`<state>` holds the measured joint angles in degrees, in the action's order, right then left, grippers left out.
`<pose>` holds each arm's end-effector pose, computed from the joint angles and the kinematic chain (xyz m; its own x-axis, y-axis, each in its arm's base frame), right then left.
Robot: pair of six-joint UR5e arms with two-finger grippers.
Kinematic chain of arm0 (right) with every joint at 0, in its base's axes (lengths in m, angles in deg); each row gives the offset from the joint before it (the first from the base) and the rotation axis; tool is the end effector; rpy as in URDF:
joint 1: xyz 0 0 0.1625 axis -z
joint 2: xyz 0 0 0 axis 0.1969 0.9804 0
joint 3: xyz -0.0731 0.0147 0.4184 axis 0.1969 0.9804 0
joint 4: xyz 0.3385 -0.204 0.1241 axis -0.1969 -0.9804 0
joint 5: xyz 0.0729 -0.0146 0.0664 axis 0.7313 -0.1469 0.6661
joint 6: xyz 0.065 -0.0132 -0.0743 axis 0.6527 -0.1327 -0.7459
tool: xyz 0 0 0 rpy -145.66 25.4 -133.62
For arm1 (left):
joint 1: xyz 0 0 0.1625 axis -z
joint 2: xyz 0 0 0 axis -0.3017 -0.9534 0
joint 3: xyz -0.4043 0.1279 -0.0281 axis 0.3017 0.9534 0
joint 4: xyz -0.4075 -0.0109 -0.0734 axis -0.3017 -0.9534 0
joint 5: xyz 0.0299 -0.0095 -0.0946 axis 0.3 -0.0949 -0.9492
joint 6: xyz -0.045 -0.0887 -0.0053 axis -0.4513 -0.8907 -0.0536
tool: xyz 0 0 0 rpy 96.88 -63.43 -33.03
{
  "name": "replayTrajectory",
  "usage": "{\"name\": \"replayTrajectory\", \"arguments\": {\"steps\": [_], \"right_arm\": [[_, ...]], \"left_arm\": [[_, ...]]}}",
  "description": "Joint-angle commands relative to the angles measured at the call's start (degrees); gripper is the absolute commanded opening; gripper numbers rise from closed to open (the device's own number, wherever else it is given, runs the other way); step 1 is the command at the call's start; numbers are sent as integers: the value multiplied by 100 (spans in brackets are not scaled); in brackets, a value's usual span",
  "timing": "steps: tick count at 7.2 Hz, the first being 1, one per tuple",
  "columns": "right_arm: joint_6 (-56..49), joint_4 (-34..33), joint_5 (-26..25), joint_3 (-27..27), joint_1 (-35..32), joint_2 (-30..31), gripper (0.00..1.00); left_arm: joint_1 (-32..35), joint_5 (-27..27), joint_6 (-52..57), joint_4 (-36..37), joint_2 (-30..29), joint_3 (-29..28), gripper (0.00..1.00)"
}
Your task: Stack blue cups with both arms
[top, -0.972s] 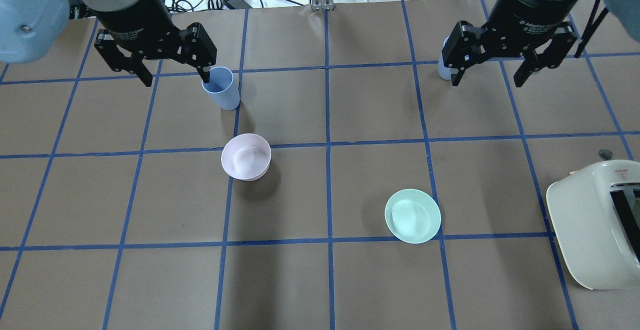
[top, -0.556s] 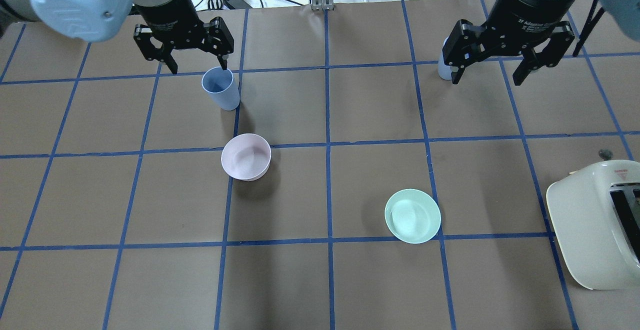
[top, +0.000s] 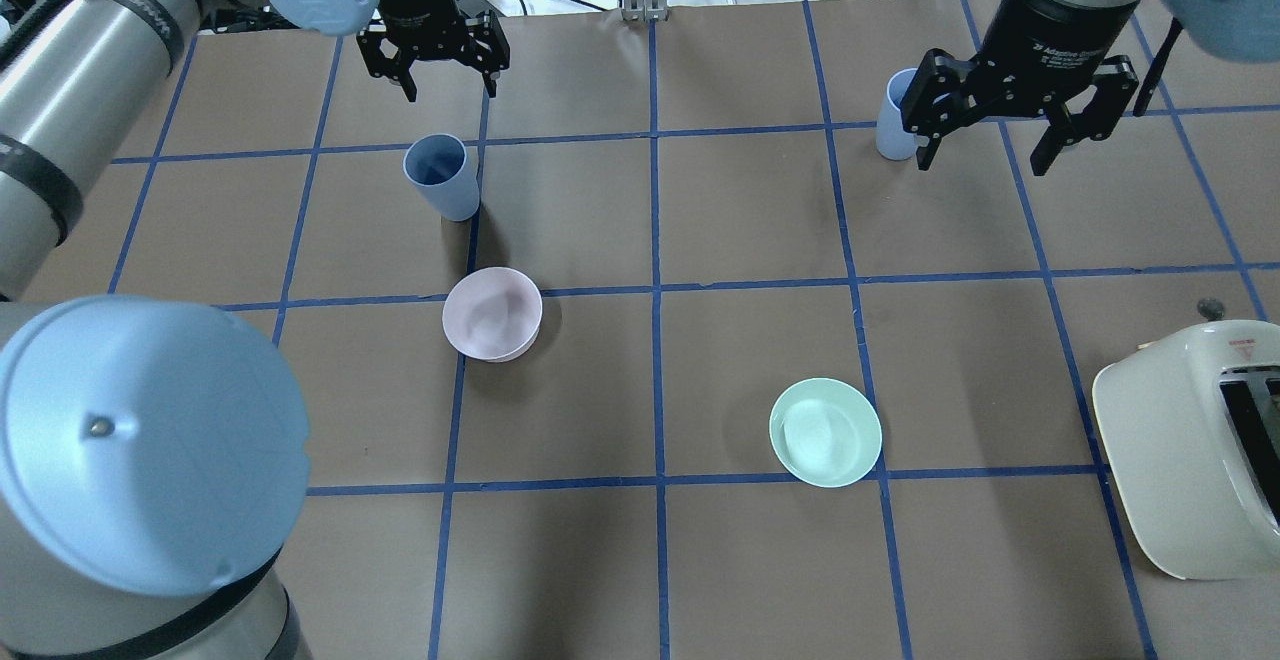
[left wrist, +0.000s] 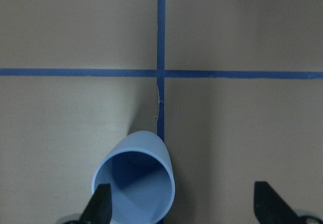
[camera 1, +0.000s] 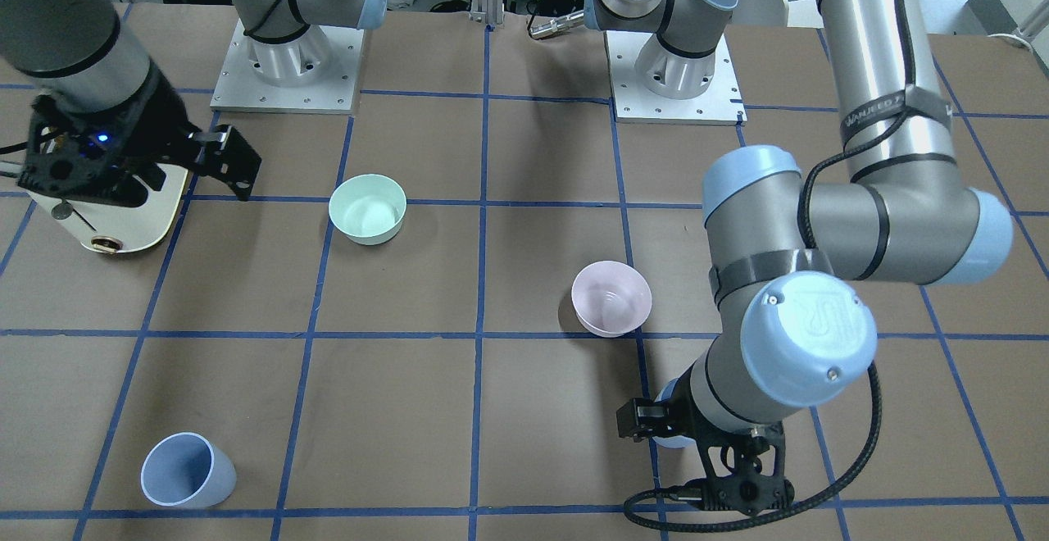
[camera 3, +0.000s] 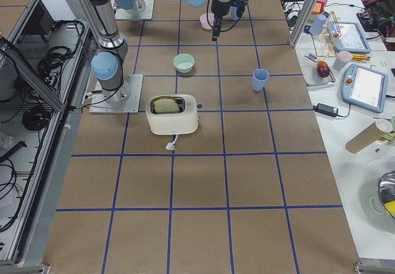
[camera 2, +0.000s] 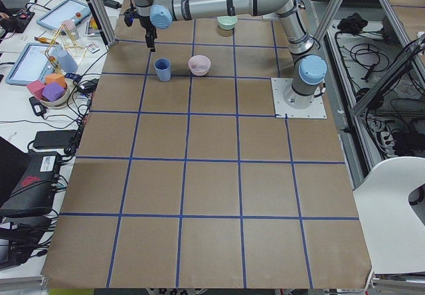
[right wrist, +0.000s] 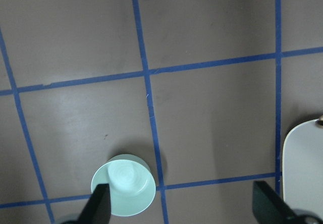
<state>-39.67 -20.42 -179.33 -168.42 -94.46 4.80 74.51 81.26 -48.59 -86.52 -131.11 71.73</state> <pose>0.0707 -0.5343 0.4637 -0.9915 0.1299 -0.0093 0.1286 0.9879 0.0866 -0.1581 -0.7337 0.3173 -0.9997 -0.0174 -0.0194 -0.0177 0.9997 0.0168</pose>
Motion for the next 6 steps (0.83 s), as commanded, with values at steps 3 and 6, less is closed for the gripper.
{"name": "replayTrajectory", "arguments": {"steps": [3,6], "right_arm": [[-1090,-1851,56,228,584,-1040,100],[-1064,-1942,467,1578,532,-2155,100]], "left_arm": [[13,8,-8,-284,-294,223,57],[13,17,-17,-461,-321,259,0]]}}
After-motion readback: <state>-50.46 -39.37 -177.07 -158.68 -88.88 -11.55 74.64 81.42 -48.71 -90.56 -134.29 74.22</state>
